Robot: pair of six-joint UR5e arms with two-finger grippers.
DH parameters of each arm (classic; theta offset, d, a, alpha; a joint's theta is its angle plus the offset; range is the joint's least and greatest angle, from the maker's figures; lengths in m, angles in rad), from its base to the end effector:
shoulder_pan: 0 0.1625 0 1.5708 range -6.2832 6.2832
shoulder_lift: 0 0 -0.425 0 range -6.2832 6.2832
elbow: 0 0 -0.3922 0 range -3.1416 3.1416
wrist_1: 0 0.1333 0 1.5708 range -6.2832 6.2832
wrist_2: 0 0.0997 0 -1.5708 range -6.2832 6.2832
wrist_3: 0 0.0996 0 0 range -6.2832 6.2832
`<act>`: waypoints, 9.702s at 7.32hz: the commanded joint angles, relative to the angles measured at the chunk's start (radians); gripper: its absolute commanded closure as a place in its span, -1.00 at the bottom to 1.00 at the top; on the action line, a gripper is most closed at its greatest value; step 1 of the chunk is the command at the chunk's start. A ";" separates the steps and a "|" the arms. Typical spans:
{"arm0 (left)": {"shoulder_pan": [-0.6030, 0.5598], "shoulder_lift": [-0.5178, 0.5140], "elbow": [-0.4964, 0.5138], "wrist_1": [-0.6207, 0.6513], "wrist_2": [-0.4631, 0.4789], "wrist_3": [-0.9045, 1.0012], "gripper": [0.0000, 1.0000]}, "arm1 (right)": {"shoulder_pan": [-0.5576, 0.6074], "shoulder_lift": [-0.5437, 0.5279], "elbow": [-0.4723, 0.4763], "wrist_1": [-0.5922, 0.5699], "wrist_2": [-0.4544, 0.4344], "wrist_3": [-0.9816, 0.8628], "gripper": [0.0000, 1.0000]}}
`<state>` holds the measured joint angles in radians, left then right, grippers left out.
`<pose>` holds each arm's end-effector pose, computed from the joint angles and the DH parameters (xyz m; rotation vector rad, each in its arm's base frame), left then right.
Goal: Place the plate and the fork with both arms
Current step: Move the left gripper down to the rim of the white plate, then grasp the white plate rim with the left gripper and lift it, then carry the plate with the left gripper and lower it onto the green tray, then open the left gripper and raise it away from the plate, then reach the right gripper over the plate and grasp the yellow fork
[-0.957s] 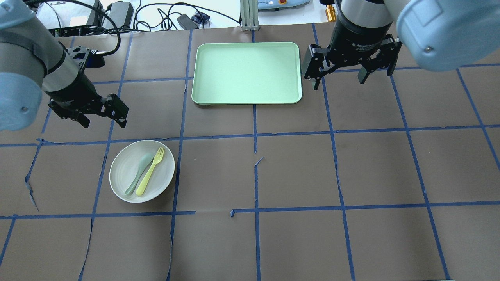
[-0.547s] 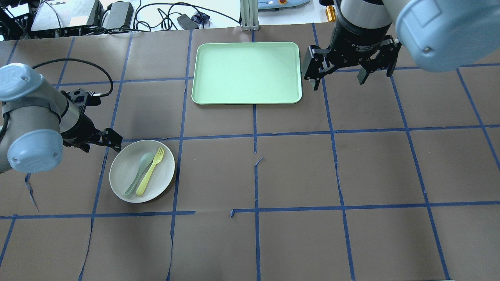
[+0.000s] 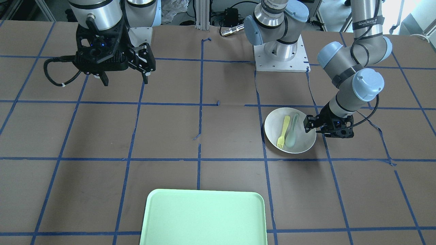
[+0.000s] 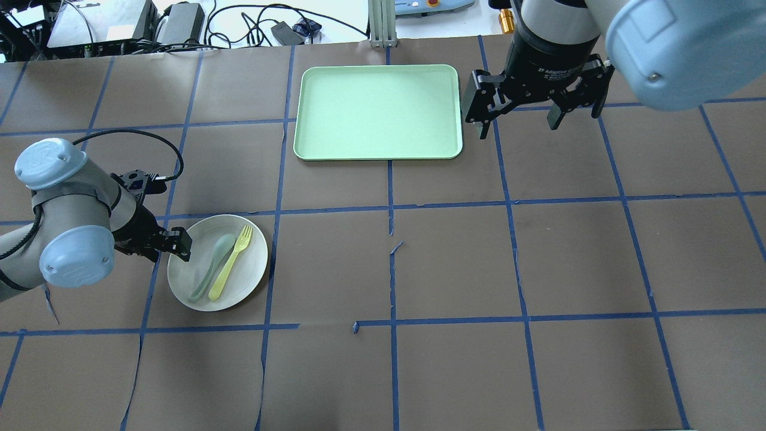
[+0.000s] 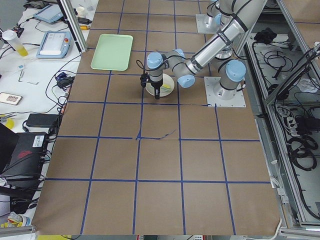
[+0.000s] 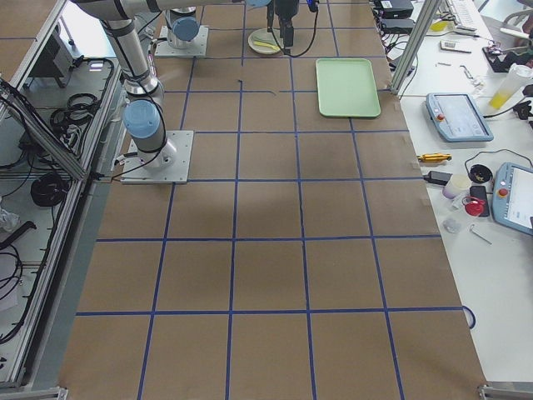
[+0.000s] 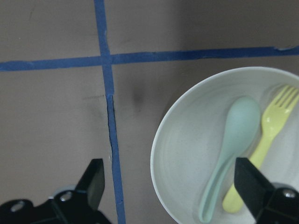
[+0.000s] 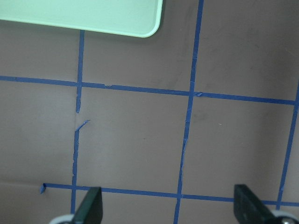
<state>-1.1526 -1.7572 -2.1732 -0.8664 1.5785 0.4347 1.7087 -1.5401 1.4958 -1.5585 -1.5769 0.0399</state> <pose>0.0601 -0.4615 0.1942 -0.0262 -3.1111 -0.1246 0.2012 -0.4846 0.5083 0.1535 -3.1342 0.0509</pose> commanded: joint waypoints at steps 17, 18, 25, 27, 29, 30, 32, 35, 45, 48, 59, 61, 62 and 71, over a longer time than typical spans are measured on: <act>-0.192 -0.230 0.560 -0.322 -0.311 -0.201 1.00 | 0.000 0.000 0.001 0.003 0.000 0.000 -1.00; -0.260 -0.307 0.661 -0.321 -0.313 -0.278 1.00 | 0.000 0.000 0.001 0.002 0.000 0.000 -1.00; -0.461 -0.729 1.219 -0.319 -0.351 -0.567 1.00 | 0.000 -0.002 0.003 0.000 0.000 0.001 -1.00; -0.481 -0.752 1.225 -0.316 -0.350 -0.600 1.00 | 0.000 0.000 0.003 0.000 0.000 0.001 -1.00; -0.484 -0.751 1.216 -0.316 -0.350 -0.605 1.00 | 0.000 0.000 0.003 0.000 0.000 0.000 -1.00; -0.486 -0.748 1.202 -0.315 -0.351 -0.608 1.00 | 0.000 0.000 0.003 0.000 0.000 0.001 -1.00; -0.486 -0.736 1.170 -0.292 -0.351 -0.613 0.30 | 0.000 0.000 0.003 -0.002 0.000 0.000 -1.00; -0.480 -0.636 1.022 -0.125 -0.376 -0.643 -1.00 | 0.000 0.000 0.003 0.000 0.000 0.001 -1.00; -0.453 0.134 0.688 -0.718 0.009 -0.608 -1.00 | 0.000 0.000 0.001 -0.002 0.000 0.001 -1.00; -0.467 0.186 0.608 -0.706 0.008 -0.599 -1.00 | 0.000 0.000 0.001 0.005 -0.008 0.001 -1.00; -0.467 0.185 0.605 -0.714 0.011 -0.597 -1.00 | 0.097 0.773 -0.416 -0.501 -0.003 0.391 -0.93; -0.467 0.185 0.605 -0.714 0.012 -0.597 -1.00 | 0.137 0.837 -0.436 -0.505 -0.003 0.418 -0.88; -0.467 0.188 0.605 -0.714 0.012 -0.597 -1.00 | 0.137 0.850 -0.454 -0.505 -0.003 0.434 -0.85; -0.467 0.186 0.604 -0.714 0.012 -0.599 -1.00 | 0.137 0.905 -0.515 -0.505 -0.003 0.284 -0.34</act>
<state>-1.6199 -1.5694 -1.5687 -1.5800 1.5907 -0.1629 1.8453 -0.6506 0.9996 -2.0639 -1.5800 0.3329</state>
